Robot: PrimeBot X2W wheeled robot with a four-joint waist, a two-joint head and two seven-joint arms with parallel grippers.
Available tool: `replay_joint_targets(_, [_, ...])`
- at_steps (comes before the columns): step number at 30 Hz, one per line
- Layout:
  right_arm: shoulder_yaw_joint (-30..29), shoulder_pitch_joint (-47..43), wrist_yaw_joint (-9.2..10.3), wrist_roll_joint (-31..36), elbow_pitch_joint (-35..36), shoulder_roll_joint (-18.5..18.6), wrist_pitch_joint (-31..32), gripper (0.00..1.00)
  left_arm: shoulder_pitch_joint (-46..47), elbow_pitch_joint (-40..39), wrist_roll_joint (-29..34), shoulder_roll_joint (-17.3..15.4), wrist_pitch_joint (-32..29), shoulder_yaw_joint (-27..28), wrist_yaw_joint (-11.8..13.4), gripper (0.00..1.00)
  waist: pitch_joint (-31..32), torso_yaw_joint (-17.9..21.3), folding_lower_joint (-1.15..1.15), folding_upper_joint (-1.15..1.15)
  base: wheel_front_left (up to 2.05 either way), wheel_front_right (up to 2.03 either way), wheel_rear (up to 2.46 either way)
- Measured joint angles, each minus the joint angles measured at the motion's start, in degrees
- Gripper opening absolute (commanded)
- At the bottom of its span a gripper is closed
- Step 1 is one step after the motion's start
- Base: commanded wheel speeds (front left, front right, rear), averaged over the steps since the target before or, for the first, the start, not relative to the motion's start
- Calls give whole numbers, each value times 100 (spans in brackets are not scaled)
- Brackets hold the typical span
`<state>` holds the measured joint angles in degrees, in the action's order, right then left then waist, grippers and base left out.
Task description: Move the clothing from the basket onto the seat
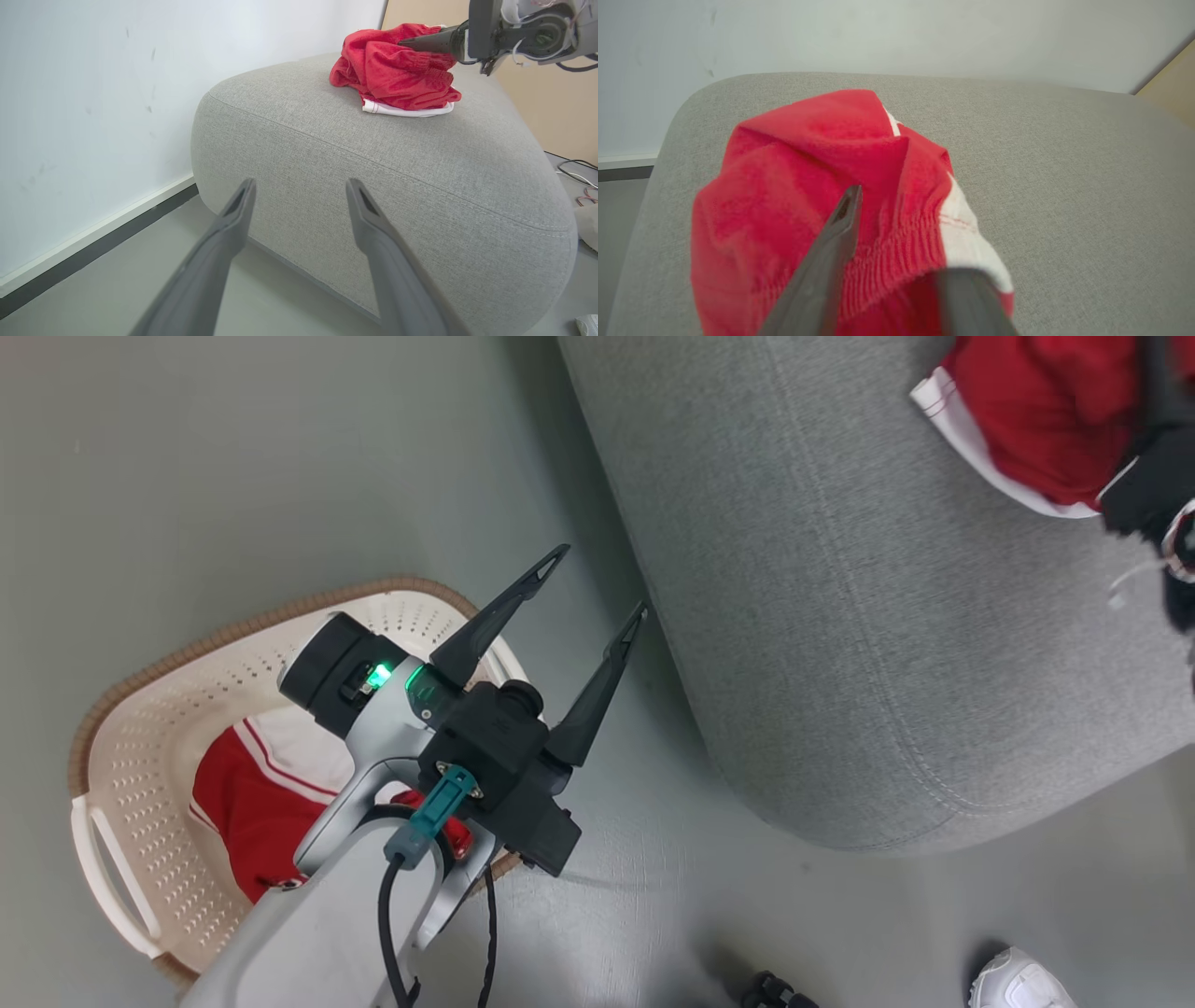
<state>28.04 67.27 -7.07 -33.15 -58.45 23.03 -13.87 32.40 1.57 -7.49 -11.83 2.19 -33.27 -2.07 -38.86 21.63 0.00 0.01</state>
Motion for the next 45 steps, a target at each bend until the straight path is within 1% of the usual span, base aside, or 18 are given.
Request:
replay_joint_targets(8, [191,-512,-7,101,34,-159,-43,100,-119,188,-57,11,120,67,8,100,305,104,-1,0,0,0,0])
replay_joint_targets(10, [237,-662,-8,144,96,-170,-56,100,-155,226,-155,18,153,76,13,100,398,127,-1,0,0,0,0])
replay_joint_targets(17, [255,-1201,-8,244,556,-196,-58,100,-381,377,-304,53,297,121,63,100,755,194,-1,-1,0,0,0])
replay_joint_targets(26, [240,-1724,-8,497,1291,-9,-59,100,-572,659,-415,268,554,167,158,100,1271,178,-1,-2,0,0,0])
replay_joint_targets(29, [224,-1822,-8,558,1567,36,-60,100,-612,767,-587,366,668,210,179,100,1457,125,-2,-2,0,0,0])
replay_joint_targets(32, [255,-1956,-7,675,1803,19,-66,100,-689,883,-662,437,787,326,280,100,1652,43,-1,-2,0,0,0])
replay_joint_targets(37, [301,-2232,10,755,2215,-123,-67,100,-962,1063,-755,471,929,465,387,100,1983,-140,-1,-2,0,0,0])
replay_joint_targets(39, [322,-2388,27,769,2326,-153,-67,100,-1056,1101,-822,493,982,547,466,100,2117,-232,-1,-2,0,0,0])
replay_joint_targets(42, [332,-2638,73,805,2510,-169,-67,100,-1223,1132,-965,498,1037,694,530,100,2304,-394,-1,-2,0,0,0])
replay_joint_targets(45, [331,-2879,185,805,2713,-291,-67,100,-1444,1149,-1027,481,1063,847,603,100,2485,-571,-1,-2,0,0,0])
